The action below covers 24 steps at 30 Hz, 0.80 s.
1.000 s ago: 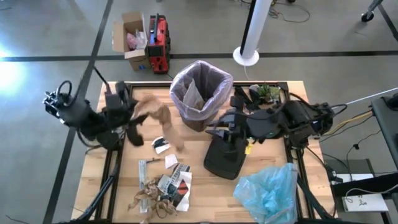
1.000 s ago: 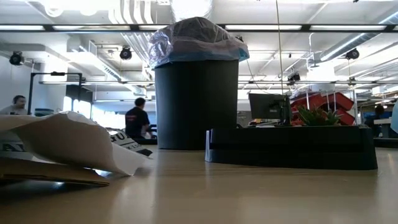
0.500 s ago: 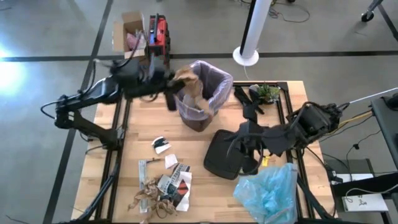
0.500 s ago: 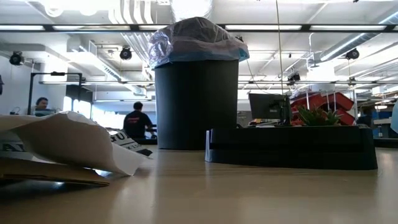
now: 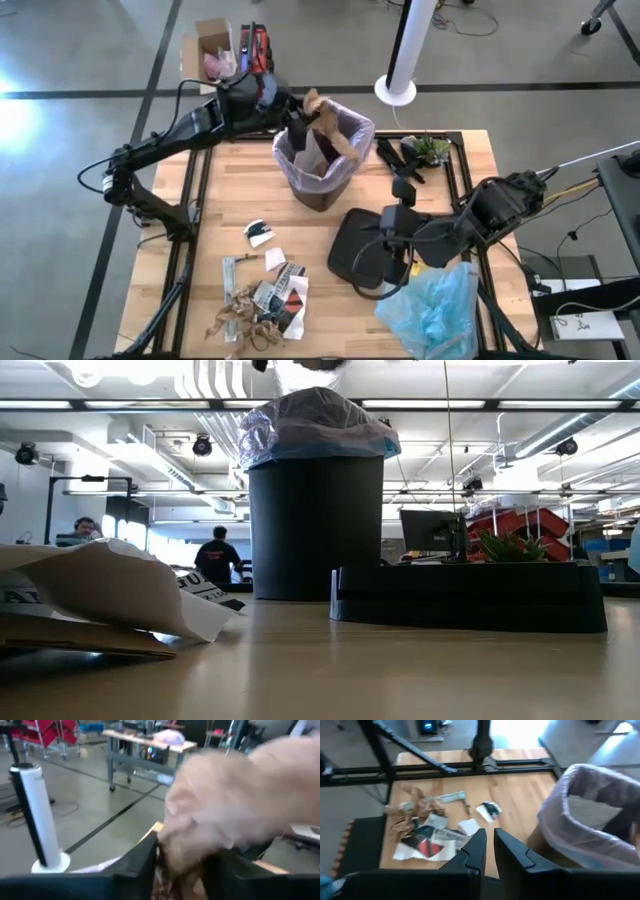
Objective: Place trash/remove bag and relplace
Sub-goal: Put the brown napkin into the black trash bin
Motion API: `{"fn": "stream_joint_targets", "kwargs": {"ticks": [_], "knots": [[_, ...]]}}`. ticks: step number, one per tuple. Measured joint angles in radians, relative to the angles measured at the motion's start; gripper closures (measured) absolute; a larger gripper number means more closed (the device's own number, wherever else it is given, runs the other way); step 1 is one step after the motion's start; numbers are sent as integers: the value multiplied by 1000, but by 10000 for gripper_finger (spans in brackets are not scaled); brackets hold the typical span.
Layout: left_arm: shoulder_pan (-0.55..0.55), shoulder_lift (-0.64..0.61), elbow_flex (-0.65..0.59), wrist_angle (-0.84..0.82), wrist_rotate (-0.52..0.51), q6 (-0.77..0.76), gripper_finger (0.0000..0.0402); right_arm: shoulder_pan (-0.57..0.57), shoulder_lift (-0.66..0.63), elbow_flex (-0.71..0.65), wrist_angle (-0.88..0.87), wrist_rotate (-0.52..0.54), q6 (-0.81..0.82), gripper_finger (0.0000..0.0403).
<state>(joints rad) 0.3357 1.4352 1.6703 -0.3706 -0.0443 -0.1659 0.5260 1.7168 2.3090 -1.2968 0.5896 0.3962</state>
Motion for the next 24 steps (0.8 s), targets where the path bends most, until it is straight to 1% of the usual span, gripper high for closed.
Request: {"fn": "stream_joint_targets", "kwargs": {"ticks": [5,8,11,13,16,18,22,24], "knots": [[-2,0,0,-68,2,53,202,-19,0,-1,12,16,0,380],[-1,-12,-1,-120,0,85,175,-32,2,-1,43,17,-3,378],[-2,-41,-1,-130,0,106,156,-49,9,-1,57,16,-5,374],[-2,-61,-1,-132,-15,125,147,-62,16,-2,58,16,-4,373],[-2,-74,-1,-135,-83,130,140,-82,25,-3,68,16,-4,376],[-1,-74,-2,-137,-97,125,139,-99,37,-5,96,16,-12,379],[-12,-46,-2,-145,-95,68,140,-137,69,-8,162,18,-53,376],[-19,-27,-4,-165,-46,59,139,-158,82,-8,200,50,-70,371]]}}
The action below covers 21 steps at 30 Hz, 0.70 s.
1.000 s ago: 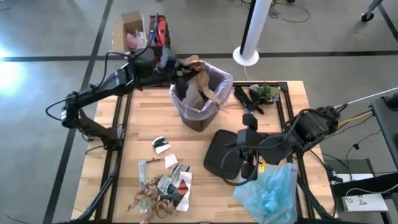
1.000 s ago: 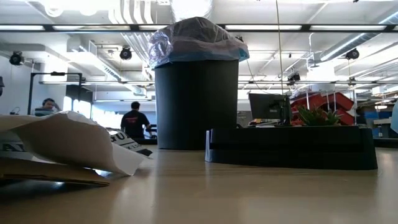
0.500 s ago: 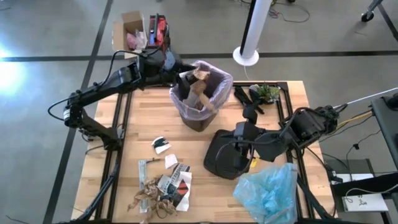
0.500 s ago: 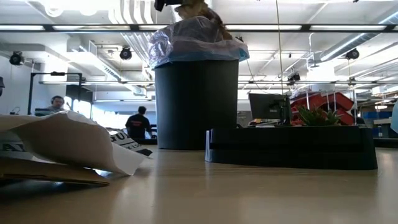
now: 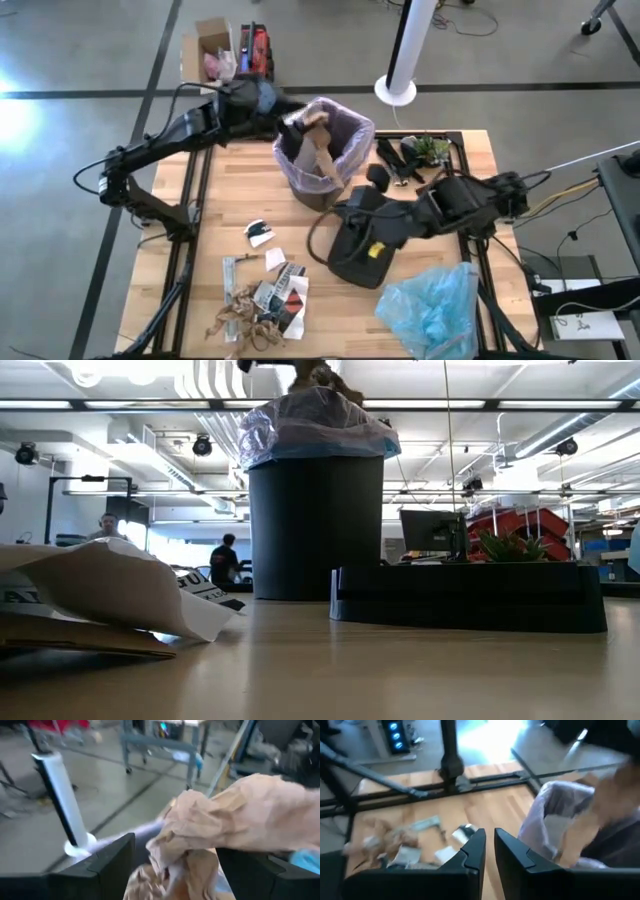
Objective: Place trash/remove bag and relplace
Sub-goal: Put the brown napkin into the black trash bin
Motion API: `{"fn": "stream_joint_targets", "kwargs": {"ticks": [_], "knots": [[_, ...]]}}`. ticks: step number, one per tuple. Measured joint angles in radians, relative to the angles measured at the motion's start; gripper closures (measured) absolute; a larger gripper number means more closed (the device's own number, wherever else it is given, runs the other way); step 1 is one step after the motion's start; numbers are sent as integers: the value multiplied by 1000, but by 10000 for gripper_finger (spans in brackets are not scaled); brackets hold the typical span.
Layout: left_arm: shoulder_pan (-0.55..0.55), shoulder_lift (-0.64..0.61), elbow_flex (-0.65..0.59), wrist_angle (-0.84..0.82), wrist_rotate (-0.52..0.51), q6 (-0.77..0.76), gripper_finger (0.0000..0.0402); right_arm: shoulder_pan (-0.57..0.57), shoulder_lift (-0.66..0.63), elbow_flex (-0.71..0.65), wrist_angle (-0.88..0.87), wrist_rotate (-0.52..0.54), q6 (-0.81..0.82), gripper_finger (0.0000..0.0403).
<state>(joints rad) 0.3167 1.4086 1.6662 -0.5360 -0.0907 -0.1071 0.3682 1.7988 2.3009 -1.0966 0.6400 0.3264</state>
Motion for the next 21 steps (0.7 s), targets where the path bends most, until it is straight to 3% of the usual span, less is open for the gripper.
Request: {"fn": "stream_joint_targets", "kwargs": {"ticks": [4,10,12,16,21], "knots": [[-3,10,-1,-76,81,-5,127,-52,16,0,41,87,4,362],[3,4,1,-192,-3,20,103,-157,16,0,74,145,59,353],[2,2,1,-191,-3,22,98,-205,16,-1,143,114,60,351],[-9,2,1,-191,-3,39,95,-299,22,-7,314,-59,59,347],[-13,-41,1,-246,-4,66,94,-340,34,-10,280,-126,92,354]]}}
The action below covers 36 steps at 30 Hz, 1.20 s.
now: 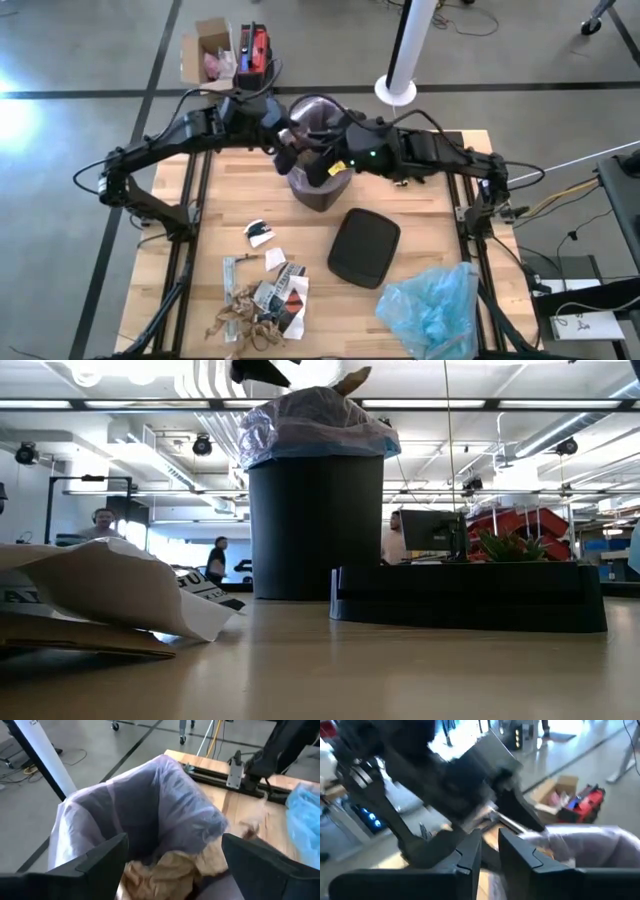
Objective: Place trash/remove bag and relplace
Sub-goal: Put the brown napkin into the black trash bin
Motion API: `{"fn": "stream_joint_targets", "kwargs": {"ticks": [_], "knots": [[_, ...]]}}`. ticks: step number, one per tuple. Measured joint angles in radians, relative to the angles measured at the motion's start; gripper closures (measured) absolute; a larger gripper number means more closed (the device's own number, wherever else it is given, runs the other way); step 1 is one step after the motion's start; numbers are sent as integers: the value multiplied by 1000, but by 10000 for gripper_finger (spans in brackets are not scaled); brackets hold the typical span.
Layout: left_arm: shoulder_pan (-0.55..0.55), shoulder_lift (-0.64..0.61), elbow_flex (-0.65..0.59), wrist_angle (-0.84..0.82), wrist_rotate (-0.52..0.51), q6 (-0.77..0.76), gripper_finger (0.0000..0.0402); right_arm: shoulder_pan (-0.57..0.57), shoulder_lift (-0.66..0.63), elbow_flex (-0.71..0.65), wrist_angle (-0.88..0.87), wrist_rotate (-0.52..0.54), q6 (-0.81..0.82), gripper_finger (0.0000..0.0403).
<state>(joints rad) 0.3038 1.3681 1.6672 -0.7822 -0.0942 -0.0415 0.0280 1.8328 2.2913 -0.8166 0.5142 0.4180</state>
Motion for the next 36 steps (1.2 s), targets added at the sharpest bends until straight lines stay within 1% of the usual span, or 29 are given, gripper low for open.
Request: {"fn": "stream_joint_targets", "kwargs": {"ticks": [3,6,9,11,15,18,19,21,25,28,30,33,36], "knots": [[0,-64,0,-85,-2,6,93,-12,-2,0,-114,-61,48,363],[-10,-125,0,-199,-2,-5,93,-36,-2,-9,-234,-200,129,373],[-27,-180,-1,-276,1,-38,93,-72,-2,-39,-285,-348,206,382],[-41,-216,-6,-291,1,-62,93,-87,-2,-52,-301,-431,221,388],[-77,-270,-25,-283,0,-103,94,-94,-3,-48,-310,-545,219,396],[-102,-304,-66,-257,1,-134,94,-94,-4,-48,-337,-647,220,402],[-110,-316,-87,-240,1,-150,94,-94,-1,-48,-360,-665,220,402],[-126,-337,-135,-208,1,-170,94,-94,1,-49,-414,-650,218,402],[-162,-373,-247,-87,1,-212,94,-108,3,-50,-481,-482,219,401],[-188,-384,-329,16,4,-241,94,-127,-2,-50,-487,-400,219,401],[-205,-385,-378,72,16,-257,94,-148,-4,-50,-487,-381,215,401],[-234,-381,-437,158,34,-288,94,-188,2,-51,-487,-382,191,400],[-271,-372,-469,184,34,-308,94,-218,14,-52,-488,-379,159,400]]}}
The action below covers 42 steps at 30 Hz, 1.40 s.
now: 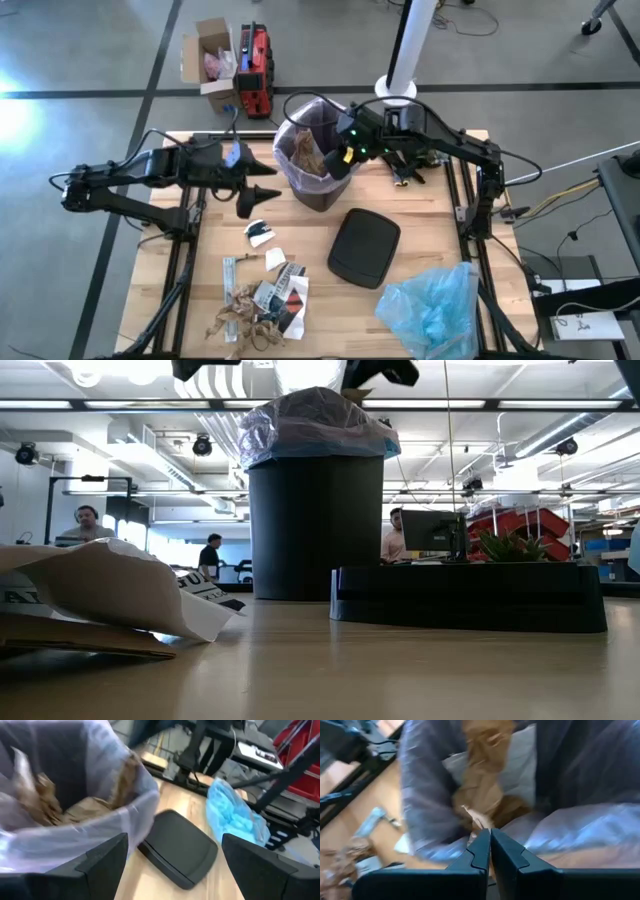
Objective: Place trash/remove bag and relplace
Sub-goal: Put the brown napkin into the black trash bin
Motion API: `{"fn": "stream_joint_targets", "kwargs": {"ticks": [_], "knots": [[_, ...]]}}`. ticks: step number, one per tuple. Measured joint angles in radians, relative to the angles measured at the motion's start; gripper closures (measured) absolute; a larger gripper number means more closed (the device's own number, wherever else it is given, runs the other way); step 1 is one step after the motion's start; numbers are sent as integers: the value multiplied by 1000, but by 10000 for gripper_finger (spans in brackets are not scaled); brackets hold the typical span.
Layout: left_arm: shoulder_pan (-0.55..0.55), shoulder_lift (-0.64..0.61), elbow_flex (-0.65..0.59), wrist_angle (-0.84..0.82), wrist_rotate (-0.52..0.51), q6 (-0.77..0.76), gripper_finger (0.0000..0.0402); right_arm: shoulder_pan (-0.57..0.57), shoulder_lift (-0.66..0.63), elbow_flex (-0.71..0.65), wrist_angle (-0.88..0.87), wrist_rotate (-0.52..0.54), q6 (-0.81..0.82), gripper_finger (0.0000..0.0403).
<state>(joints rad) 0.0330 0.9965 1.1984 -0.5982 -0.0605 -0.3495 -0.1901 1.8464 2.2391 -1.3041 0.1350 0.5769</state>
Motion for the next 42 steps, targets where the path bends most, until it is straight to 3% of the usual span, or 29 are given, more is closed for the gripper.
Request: {"fn": "stream_joint_targets", "kwargs": {"ticks": [11,17,23,27,33,39,42], "knots": [[-106,5,-21,8,-1,-35,94,-15,1,15,14,-272,-93,400],[-119,6,-43,41,-3,-61,94,-7,2,15,-19,-246,-125,400],[-120,7,-48,47,-6,-82,94,-41,20,14,-99,33,-125,400],[-122,7,-48,48,-7,-87,94,-66,18,14,-59,105,-150,400],[-127,9,-48,50,-9,-108,94,-111,18,14,-22,107,-196,400],[-156,8,-48,53,-9,-118,94,-112,14,13,-23,-87,-210,400],[-166,12,-48,64,-9,-120,94,-118,21,9,-26,-130,-222,400]]}}
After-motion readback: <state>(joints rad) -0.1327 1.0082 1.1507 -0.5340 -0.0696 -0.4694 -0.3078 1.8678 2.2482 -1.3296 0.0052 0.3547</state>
